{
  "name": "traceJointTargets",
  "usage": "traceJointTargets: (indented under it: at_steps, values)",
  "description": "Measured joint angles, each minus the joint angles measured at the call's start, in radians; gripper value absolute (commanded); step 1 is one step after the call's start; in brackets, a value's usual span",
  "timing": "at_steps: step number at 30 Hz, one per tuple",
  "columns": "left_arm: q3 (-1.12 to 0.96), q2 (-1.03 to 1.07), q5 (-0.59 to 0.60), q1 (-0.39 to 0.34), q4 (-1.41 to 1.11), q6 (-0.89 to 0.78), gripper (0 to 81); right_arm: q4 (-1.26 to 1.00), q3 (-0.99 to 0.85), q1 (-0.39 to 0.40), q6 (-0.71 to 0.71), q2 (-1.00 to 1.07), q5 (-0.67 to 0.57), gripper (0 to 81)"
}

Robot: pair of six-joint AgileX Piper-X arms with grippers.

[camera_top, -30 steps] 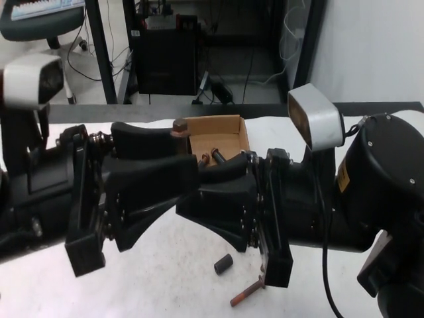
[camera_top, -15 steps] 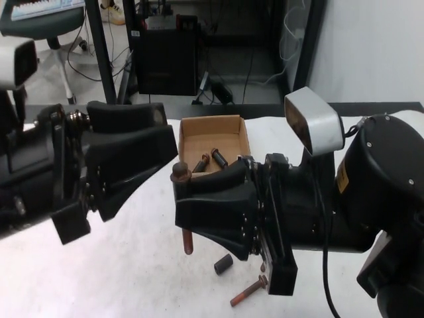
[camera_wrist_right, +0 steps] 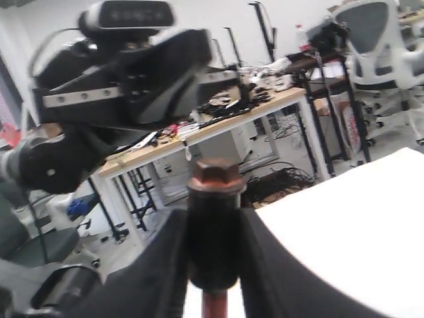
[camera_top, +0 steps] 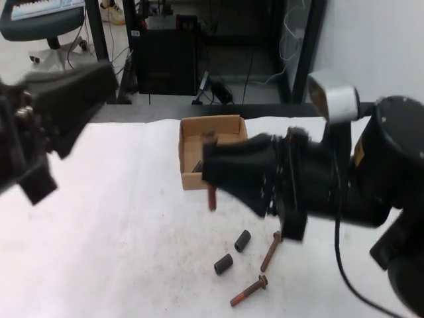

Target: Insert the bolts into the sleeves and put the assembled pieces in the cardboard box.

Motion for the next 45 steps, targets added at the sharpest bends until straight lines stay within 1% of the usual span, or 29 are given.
traceJointTargets:
  at_steps: [2, 3, 6, 7, 9, 11, 13, 14, 16, 18, 22, 26, 27, 35, 36, 39, 44, 45]
  values:
    - [0.000, -0.025, 0.000, 0.004, 0.075, 0.025, 0.3, 0.146, -0.044, -0.032, -0.101, 0.000, 0.069, 0.8]
    - [0.000, -0.027, 0.000, 0.004, 0.075, 0.030, 0.3, 0.237, -0.068, -0.043, -0.149, 0.000, 0.103, 0.8]
    - [0.000, -0.063, 0.000, 0.004, 0.217, 0.112, 0.3, 0.495, -0.180, -0.078, -0.303, 0.023, 0.216, 0.8]
    - [0.000, -0.065, -0.002, 0.004, 0.227, 0.112, 0.3, 0.511, -0.180, -0.078, -0.303, 0.025, 0.223, 0.8]
    - [0.000, -0.088, -0.019, 0.004, 0.335, 0.178, 0.3, 0.647, -0.271, -0.096, -0.362, 0.064, 0.280, 0.8]
    - [0.000, -0.109, -0.045, 0.004, 0.437, 0.233, 0.3, 0.739, -0.352, -0.108, -0.387, 0.116, 0.319, 0.8]
    - [0.000, -0.133, -0.102, 0.004, 0.575, 0.292, 0.3, 0.803, -0.435, -0.118, -0.400, 0.185, 0.335, 0.8]
    - [0.000, -0.134, -0.102, 0.004, 0.583, 0.296, 0.3, 0.826, -0.468, -0.120, -0.402, 0.219, 0.339, 0.8]
    - [0.000, -0.155, -0.146, 0.004, 0.681, 0.330, 0.3, 0.872, -0.554, -0.122, -0.404, 0.296, 0.352, 0.8]
    - [0.000, -0.168, -0.165, 0.004, 0.727, 0.344, 0.3, 0.921, -0.641, -0.122, -0.405, 0.367, 0.369, 0.8]
    - [0.000, -0.176, -0.175, 0.004, 0.765, 0.354, 0.3, 1.015, -0.795, -0.123, -0.405, 0.514, 0.400, 0.8]
    - [0.000, -0.176, -0.174, 0.004, 0.780, 0.357, 0.3, 1.062, -0.887, -0.123, -0.405, 0.665, 0.420, 0.8]
    - [0.000, -0.176, -0.174, 0.004, 0.780, 0.357, 0.3, 1.086, -0.940, -0.123, -0.405, 0.669, 0.435, 0.8]
    - [0.000, -0.176, -0.167, 0.004, 0.787, 0.357, 0.3, 1.113, -1.043, -0.123, -0.409, 0.803, 0.518, 0.8]
    - [0.000, -0.176, -0.164, 0.004, 0.787, 0.357, 0.3, 1.113, -1.054, -0.123, -0.420, 0.811, 0.543, 0.8]
    - [0.000, -0.176, -0.160, 0.004, 0.787, 0.357, 0.3, 1.113, -1.057, -0.123, -0.441, 0.831, 0.577, 0.8]
    - [0.000, -0.176, -0.158, 0.004, 0.787, 0.357, 0.3, 1.113, -1.058, -0.123, -0.449, 0.848, 0.600, 0.1]
    - [0.000, -0.176, -0.158, 0.004, 0.787, 0.357, 0.3, 1.108, -1.058, -0.123, -0.449, 0.847, 0.602, 2.3]
